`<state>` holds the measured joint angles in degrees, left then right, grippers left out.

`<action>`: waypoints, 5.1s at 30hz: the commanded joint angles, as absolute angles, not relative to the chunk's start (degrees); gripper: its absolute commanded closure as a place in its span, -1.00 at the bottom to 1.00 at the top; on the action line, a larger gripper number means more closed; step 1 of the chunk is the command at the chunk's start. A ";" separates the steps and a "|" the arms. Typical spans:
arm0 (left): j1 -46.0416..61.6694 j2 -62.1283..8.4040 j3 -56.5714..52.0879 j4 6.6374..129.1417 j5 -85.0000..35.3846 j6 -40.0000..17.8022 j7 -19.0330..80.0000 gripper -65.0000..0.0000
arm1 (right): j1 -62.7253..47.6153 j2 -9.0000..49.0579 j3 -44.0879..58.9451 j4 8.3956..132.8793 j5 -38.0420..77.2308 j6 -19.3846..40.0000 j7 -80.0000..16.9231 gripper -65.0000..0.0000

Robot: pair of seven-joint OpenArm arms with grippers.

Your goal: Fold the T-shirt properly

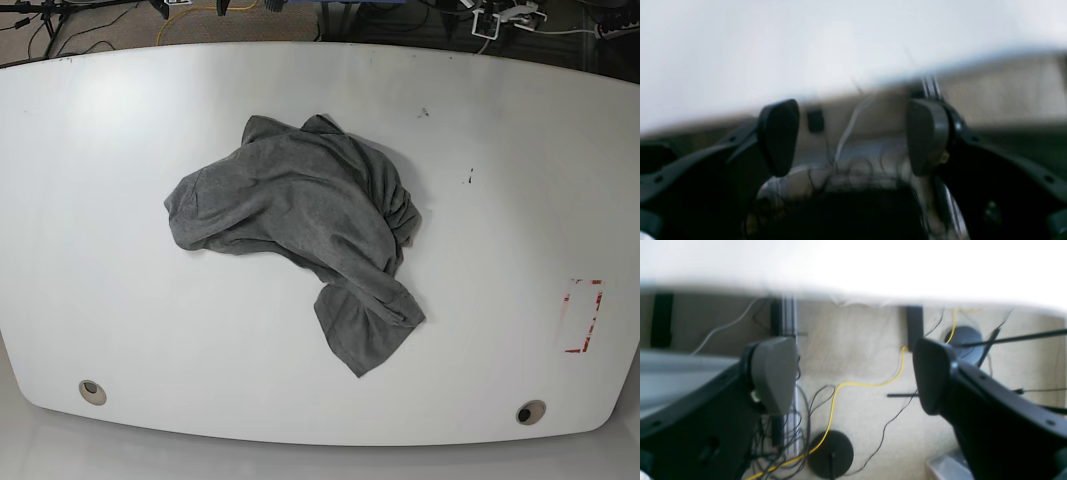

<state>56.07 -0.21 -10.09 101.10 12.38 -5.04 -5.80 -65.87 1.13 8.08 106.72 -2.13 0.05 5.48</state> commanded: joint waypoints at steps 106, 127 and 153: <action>25.13 -6.45 -7.06 100.47 -9.17 -1.63 4.99 -0.40 | -35.12 3.50 3.11 107.41 0.58 0.62 -13.33 -0.60; 21.31 -5.33 -9.63 111.13 -3.57 -1.39 8.15 -0.37 | -26.96 -1.73 4.03 111.39 0.98 0.10 -22.32 -0.60; 22.27 -4.80 -10.02 104.28 -4.86 -1.39 7.64 -0.39 | -14.40 -1.70 -4.68 97.17 -0.05 0.28 -23.67 -0.51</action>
